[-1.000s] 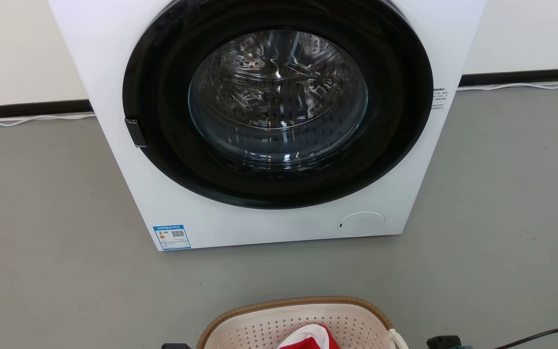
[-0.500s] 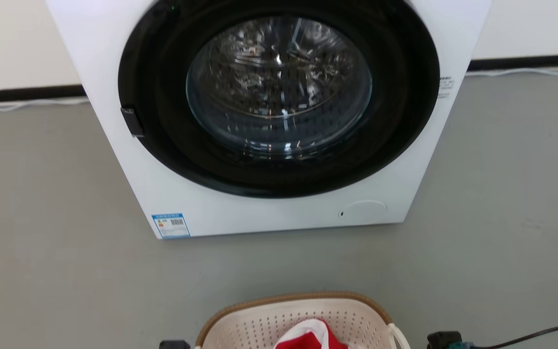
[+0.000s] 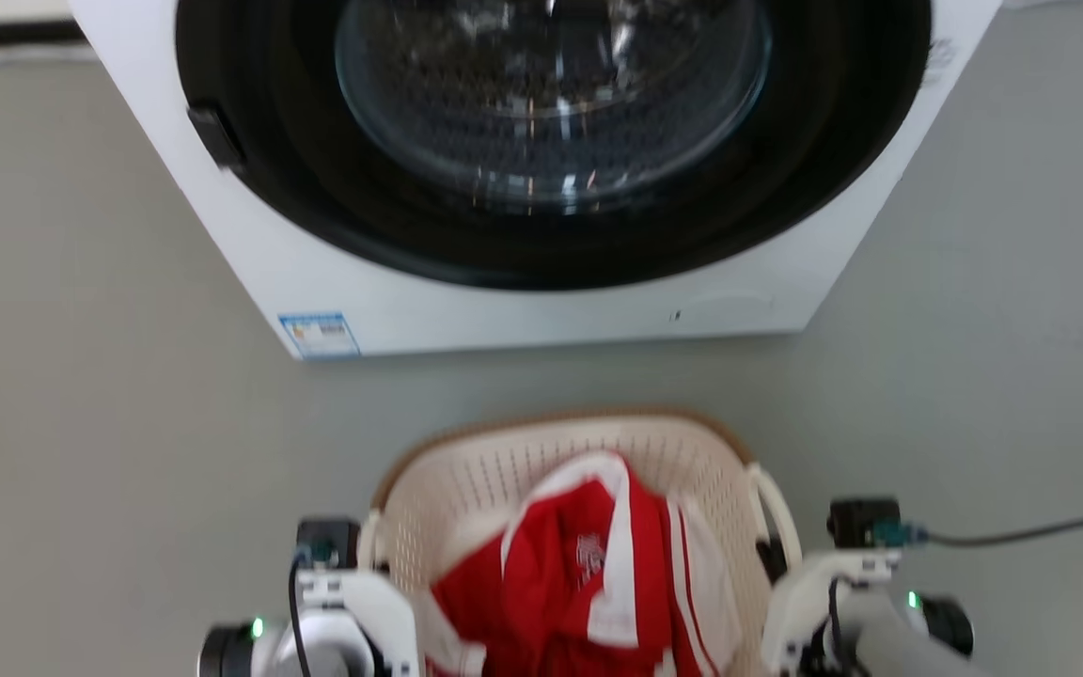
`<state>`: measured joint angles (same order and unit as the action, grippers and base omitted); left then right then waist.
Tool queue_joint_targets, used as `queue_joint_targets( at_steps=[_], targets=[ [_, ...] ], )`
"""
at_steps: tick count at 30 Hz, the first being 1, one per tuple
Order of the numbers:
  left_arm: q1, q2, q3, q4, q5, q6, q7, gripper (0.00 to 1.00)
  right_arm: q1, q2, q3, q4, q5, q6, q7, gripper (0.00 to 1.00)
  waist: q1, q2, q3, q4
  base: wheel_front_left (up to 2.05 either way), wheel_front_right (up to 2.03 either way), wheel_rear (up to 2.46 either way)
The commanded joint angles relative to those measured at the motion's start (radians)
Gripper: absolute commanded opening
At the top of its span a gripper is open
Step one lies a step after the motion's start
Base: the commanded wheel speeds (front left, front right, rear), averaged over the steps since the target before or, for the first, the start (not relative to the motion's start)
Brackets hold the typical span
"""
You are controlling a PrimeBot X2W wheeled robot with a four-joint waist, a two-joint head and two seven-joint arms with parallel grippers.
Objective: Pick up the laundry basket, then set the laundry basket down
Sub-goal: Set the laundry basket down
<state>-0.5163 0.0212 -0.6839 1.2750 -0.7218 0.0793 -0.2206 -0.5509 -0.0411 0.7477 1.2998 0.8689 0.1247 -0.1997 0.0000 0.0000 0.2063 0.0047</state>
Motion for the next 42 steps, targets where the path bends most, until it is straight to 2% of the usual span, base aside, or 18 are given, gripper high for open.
queue_joint_targets(
  at_steps=[1, 14, 22, 33, 42],
  targets=[
    [-0.05, 0.037, 0.023, 0.003, 0.002, 0.015, -0.011, 0.0, -0.05, -0.009, -0.001, -0.009, -0.017, 0.006, -0.035, 0.0, 0.0, 0.0, 0.074, 0.01, 0.0, 0.0, 0.0],
    [-0.289, 0.04, 0.037, -0.014, 0.009, 0.022, -0.034, 0.0, -0.284, -0.009, -0.167, -0.009, -0.184, 0.006, -0.059, 0.0, 0.0, 0.0, 0.377, 0.044, 0.0, 0.0, 0.0],
    [-0.393, 0.047, 0.041, -0.024, 0.025, 0.029, -0.04, 0.0, -0.371, -0.009, -0.29, -0.009, -0.308, 0.006, -0.062, 0.0, 0.0, 0.0, 0.519, 0.054, 0.0, 0.0, 0.0],
    [-0.474, 0.071, 0.06, -0.098, 0.075, 0.057, -0.041, 0.0, -0.453, -0.009, -0.399, -0.017, -0.42, 0.006, -0.062, 0.0, 0.0, 0.0, 0.631, 0.058, 0.0, 0.0, 0.0],
    [-0.5, 0.094, 0.095, -0.163, 0.135, 0.075, -0.041, 0.0, -0.464, -0.009, -0.482, -0.069, -0.502, 0.006, -0.062, 0.0, 0.0, 0.0, 0.675, 0.056, 0.0, 0.0, 0.0]
  ],
)
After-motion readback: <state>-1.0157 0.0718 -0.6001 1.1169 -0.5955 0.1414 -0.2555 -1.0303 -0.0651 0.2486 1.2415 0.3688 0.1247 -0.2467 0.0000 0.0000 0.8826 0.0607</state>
